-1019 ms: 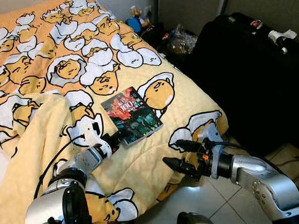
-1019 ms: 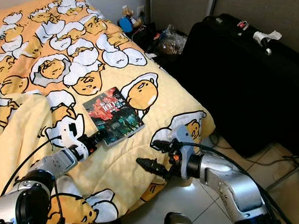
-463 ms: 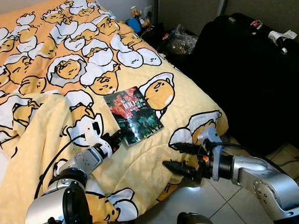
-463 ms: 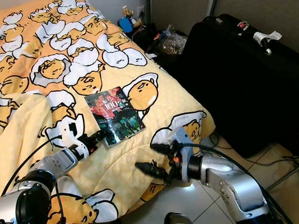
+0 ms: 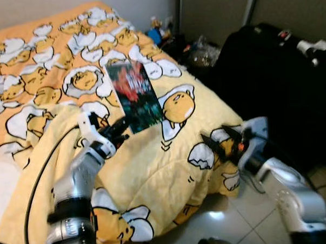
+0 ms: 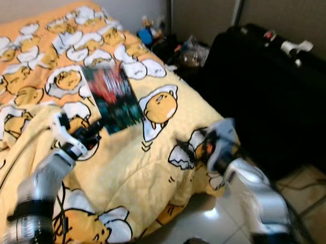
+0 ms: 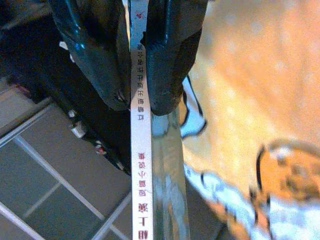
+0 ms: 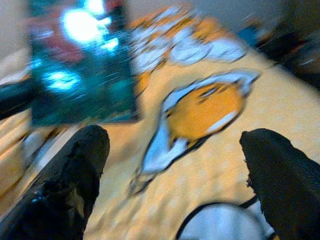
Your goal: Clean up the room
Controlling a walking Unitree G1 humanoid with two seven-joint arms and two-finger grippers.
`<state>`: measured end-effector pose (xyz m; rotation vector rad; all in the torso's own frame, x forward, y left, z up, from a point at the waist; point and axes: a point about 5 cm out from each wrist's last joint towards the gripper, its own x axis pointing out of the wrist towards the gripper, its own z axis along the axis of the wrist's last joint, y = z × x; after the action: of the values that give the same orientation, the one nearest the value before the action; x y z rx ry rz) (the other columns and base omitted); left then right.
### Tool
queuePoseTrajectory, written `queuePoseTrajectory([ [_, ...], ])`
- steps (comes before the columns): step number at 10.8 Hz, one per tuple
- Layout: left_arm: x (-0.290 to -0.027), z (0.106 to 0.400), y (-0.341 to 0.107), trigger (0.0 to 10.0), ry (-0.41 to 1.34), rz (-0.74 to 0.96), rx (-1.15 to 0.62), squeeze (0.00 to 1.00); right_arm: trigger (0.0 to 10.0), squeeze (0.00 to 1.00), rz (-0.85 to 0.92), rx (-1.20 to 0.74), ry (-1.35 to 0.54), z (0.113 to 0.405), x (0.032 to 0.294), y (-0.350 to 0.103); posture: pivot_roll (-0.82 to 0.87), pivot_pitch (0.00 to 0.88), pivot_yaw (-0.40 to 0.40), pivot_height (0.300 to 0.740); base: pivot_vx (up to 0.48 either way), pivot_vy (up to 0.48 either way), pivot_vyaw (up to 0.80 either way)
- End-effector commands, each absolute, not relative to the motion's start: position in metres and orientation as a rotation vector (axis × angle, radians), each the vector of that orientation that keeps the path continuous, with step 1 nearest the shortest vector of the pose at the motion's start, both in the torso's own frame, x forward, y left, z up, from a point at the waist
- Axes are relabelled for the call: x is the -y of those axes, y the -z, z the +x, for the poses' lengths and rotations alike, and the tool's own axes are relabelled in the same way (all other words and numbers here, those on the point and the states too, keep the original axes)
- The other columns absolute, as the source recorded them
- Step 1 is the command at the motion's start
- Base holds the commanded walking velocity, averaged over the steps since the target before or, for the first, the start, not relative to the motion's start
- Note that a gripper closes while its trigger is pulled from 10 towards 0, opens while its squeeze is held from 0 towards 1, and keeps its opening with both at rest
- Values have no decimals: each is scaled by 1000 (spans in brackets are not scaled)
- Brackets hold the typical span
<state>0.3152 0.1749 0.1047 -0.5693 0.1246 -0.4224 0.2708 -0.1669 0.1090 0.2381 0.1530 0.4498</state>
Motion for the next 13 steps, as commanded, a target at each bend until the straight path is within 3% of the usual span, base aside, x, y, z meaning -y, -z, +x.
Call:
queuePoseTrajectory([
  [1,-175,317,-123,0,415,-490,-45,0,10000,0,226,-122,-382,275,171,-111,-60,0,49,740,0,0,0],
  [4,-174,301,-146,0,225,-238,63,0,10000,0,236,-75,-232,294,166,-113,-60,0,24,740,0,0,0],
  [7,-176,298,-135,0,129,-159,35,0,10000,0,106,-78,-232,301,161,-112,-82,0,4,740,0,0,0],
  [9,-180,295,-133,0,44,-48,44,0,10000,0,169,-43,-301,312,152,-120,-56,0,-54,740,0,0,0],
  [10,-181,297,-133,1804,45,78,43,0,10000,0,192,-58,-318,311,146,-115,-41,0,-63,740,0,0,0],
  [11,-180,301,-134,1765,53,83,45,0,10000,0,187,-46,-296,314,141,-113,-38,0,-58,740,0,0,0],
  [12,-182,303,-133,2510,45,82,43,0,10000,0,165,-29,-274,316,137,-113,-42,0,-54,740,0,0,0],
  [13,-185,306,-133,10000,30,86,32,0,10000,0,171,-39,-316,318,127,-113,-49,0,-38,740,0,0,0],
])
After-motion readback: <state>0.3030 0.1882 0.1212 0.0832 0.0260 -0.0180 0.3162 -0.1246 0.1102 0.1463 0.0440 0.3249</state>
